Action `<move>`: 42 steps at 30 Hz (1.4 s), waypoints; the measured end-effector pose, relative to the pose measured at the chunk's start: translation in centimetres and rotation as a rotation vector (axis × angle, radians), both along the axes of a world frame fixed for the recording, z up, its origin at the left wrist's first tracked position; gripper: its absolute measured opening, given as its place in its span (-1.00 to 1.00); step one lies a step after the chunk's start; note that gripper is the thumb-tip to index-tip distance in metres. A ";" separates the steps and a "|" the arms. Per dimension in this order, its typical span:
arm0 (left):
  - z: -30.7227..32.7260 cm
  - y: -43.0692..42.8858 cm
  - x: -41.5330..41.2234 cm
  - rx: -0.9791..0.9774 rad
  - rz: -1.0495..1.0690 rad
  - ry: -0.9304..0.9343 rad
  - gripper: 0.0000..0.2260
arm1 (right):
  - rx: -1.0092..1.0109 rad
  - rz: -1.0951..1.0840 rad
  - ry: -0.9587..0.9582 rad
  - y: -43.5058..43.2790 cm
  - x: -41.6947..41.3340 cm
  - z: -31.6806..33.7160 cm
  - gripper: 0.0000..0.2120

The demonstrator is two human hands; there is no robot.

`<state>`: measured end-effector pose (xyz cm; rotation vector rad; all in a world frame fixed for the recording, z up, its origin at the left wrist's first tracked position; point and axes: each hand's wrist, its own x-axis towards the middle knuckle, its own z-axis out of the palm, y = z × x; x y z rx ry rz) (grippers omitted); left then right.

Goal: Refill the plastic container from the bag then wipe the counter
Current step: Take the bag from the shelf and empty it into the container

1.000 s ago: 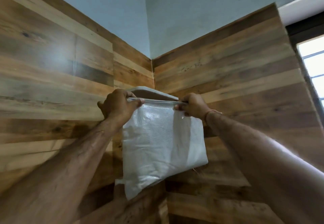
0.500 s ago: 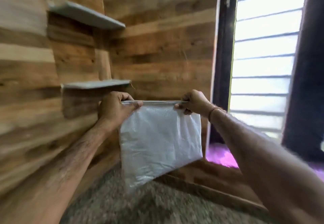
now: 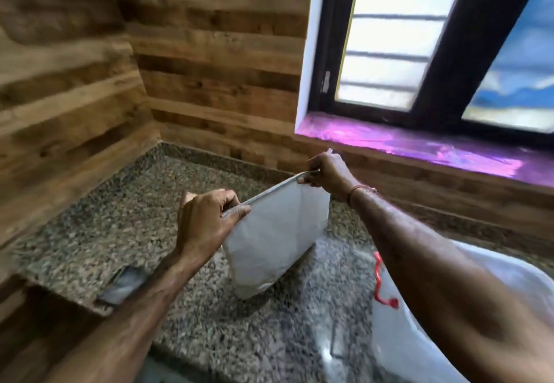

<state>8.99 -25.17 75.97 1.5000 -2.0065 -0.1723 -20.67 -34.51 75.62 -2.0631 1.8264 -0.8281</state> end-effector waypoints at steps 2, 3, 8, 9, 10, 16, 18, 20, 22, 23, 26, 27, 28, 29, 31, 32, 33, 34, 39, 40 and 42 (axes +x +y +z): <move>-2.3 2.6 0.0 0.030 -0.002 0.000 -0.67 | 0.068 0.006 0.030 1.5 -0.2 -2.8 -0.58; -3.5 3.8 0.0 0.046 0.003 0.002 -0.67 | 0.103 0.014 0.051 2.3 0.0 -3.9 -0.64; -7.3 8.5 0.1 0.134 -0.011 0.016 -0.65 | 0.153 0.017 0.099 6.5 1.5 -7.6 -0.76; -7.6 8.9 0.3 0.158 -0.026 0.023 -0.65 | 0.155 0.000 0.074 7.0 1.6 -7.9 -0.79; -7.6 9.0 0.5 0.193 -0.045 0.022 -0.65 | 0.150 -0.016 0.056 7.5 1.8 -7.8 -0.81; -6.0 7.8 3.0 0.499 -0.130 0.036 -0.73 | 0.163 0.047 0.036 11.2 3.1 -7.2 -0.74; -5.6 7.2 3.8 0.647 -0.171 0.244 -0.75 | 0.173 0.162 0.013 12.8 4.8 -7.1 -0.69; -4.8 6.6 4.3 0.759 -0.172 0.468 -0.74 | 0.196 0.278 -0.037 14.5 7.3 -7.1 -0.68; -4.0 6.1 4.4 0.825 -0.165 0.574 -0.73 | 0.196 0.370 -0.074 15.9 10.0 -7.0 -0.67; -3.6 6.0 4.3 0.838 -0.168 0.586 -0.73 | 0.197 0.400 -0.097 16.5 11.3 -7.0 -0.67; -2.9 6.1 3.7 0.810 -0.177 0.613 -0.76 | 0.212 0.410 -0.176 17.4 13.9 -7.5 -0.77; -2.7 6.1 3.6 0.777 -0.170 0.637 -0.77 | 0.198 0.399 -0.193 17.6 14.4 -7.7 -0.80; -2.5 6.2 3.5 0.742 -0.168 0.660 -0.78 | 0.183 0.379 -0.208 17.8 14.9 -8.0 -0.81; -2.3 6.4 3.6 0.708 -0.179 0.683 -0.79 | 0.173 0.355 -0.237 18.0 15.2 -8.2 -0.81; -2.4 6.8 4.0 0.661 -0.203 0.744 -0.79 | 0.177 0.299 -0.329 18.5 15.3 -8.3 -0.81; -2.8 7.3 4.4 0.635 -0.185 0.762 -0.80 | 0.206 0.277 -0.394 18.7 15.3 -8.3 -0.80; -3.4 8.0 4.9 0.592 -0.147 0.747 -0.81 | 0.251 0.267 -0.482 19.0 15.2 -8.3 -0.81; -4.4 8.8 5.7 0.540 -0.111 0.684 -0.84 | 0.304 0.265 -0.589 19.3 15.2 -8.2 -0.82; -9.8 12.2 6.1 0.601 -0.234 0.400 -0.85 | 0.416 0.212 -0.833 20.3 15.2 -8.2 -0.71; -10.3 12.4 5.5 0.554 -0.213 0.390 -0.81 | 0.422 0.200 -0.849 20.4 15.2 -8.2 -0.70; -10.7 12.5 4.4 0.415 -0.132 0.349 -0.71 | 0.435 0.183 -0.842 20.4 15.1 -8.0 -0.68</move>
